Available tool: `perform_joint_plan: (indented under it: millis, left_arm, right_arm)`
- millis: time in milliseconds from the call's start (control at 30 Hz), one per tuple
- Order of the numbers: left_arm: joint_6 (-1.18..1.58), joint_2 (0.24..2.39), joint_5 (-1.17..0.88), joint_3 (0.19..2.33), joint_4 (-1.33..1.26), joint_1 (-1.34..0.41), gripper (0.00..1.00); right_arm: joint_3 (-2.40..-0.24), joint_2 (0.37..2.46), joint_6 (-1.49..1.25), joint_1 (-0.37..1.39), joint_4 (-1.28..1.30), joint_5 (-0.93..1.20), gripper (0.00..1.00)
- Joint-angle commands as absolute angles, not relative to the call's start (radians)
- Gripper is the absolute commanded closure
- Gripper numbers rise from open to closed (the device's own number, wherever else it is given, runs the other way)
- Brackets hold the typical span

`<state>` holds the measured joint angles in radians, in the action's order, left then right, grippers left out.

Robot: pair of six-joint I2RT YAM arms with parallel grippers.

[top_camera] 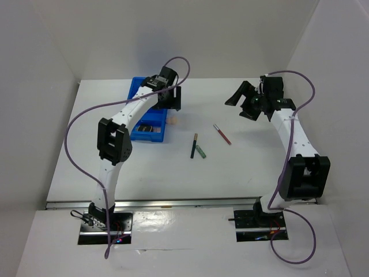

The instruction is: Organize the makeup

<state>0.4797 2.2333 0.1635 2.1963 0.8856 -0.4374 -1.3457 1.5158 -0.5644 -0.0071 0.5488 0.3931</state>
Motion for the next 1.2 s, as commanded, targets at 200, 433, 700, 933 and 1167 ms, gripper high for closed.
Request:
perform_joint_plan:
  millis: [200, 433, 700, 933, 1167]
  left_arm:
    - [0.514, 2.198, 0.278, 2.028, 0.811, -0.426, 0.14]
    - [0.442, 2.116, 0.373, 1.882, 0.842, -0.426, 0.24]
    - [0.408, 1.956, 0.525, 1.795, 0.887, -0.426, 0.24]
    - [0.365, 1.948, 0.264, 2.063, 0.897, -0.448, 0.11]
    - [0.313, 2.121, 0.282, 2.193, 0.867, -0.578, 0.13]
  right_arm:
    - [-1.309, 1.419, -0.540, -0.023, 0.563, 0.365, 0.00]
    - [-1.286, 1.390, -0.560, -0.023, 0.563, 0.365, 0.00]
    - [-1.258, 1.370, -0.560, -0.023, 0.554, 0.365, 0.00]
    - [-1.258, 1.370, -0.560, -0.023, 0.554, 0.374, 0.00]
    - [-1.247, 1.361, -0.560, -0.023, 0.554, 0.365, 0.00]
